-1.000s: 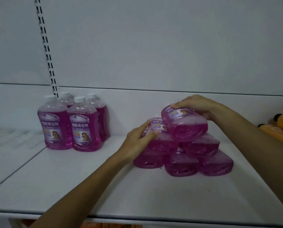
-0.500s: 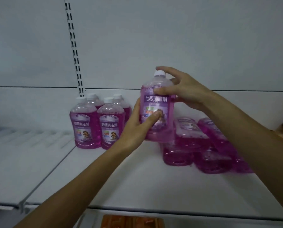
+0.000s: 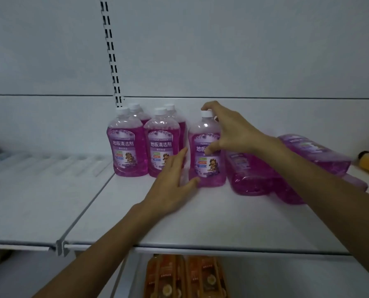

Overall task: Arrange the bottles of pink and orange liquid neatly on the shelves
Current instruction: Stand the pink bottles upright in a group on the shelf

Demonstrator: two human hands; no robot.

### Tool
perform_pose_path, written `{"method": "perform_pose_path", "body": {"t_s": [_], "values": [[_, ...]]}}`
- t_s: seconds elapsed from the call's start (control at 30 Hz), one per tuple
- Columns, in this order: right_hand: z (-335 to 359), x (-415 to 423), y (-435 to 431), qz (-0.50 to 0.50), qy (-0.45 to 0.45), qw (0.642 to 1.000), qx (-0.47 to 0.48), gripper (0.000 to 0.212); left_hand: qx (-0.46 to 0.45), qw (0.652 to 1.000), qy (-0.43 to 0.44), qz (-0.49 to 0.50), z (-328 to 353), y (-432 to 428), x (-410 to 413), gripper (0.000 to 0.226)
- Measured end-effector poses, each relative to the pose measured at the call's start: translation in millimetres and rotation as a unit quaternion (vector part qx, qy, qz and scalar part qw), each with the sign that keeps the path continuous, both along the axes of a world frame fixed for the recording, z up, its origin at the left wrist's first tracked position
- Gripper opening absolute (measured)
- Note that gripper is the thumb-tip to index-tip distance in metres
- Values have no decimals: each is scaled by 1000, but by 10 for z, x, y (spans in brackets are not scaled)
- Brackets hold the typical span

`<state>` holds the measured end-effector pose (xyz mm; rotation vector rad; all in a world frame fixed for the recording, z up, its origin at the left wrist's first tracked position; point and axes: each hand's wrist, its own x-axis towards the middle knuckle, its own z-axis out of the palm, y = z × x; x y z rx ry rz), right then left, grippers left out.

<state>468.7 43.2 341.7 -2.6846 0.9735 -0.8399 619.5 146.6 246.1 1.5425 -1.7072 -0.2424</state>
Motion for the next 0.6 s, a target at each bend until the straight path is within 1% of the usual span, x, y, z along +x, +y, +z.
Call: {"method": "perform_pose_path", "body": {"t_s": [0.07, 0.17, 0.23, 0.3, 0.4, 0.53, 0.6], "values": [[-63, 38, -85, -14, 5, 999, -37, 95, 3, 998, -62, 1, -66, 56, 66, 63], [-128, 150, -193, -52, -9, 997, -52, 95, 53, 983, -174, -10, -136, 53, 100, 46], [-123, 249, -239, -93, 23, 992, -87, 94, 84, 973, -214, -6, -141, 28, 93, 44], [-102, 320, -288, -118, 53, 985, -118, 92, 87, 972, -220, -2, -139, 15, 96, 43], [-93, 323, -358, -128, 62, 983, -114, 91, 81, 972, -219, 1, -144, 10, 102, 43], [-85, 287, -398, -83, 34, 994, -64, 90, 79, 973, -216, 2, -144, 10, 91, 42], [-77, 283, -384, -75, 33, 995, -60, 89, 80, 974, -214, 2, -145, 13, 93, 42]]}}
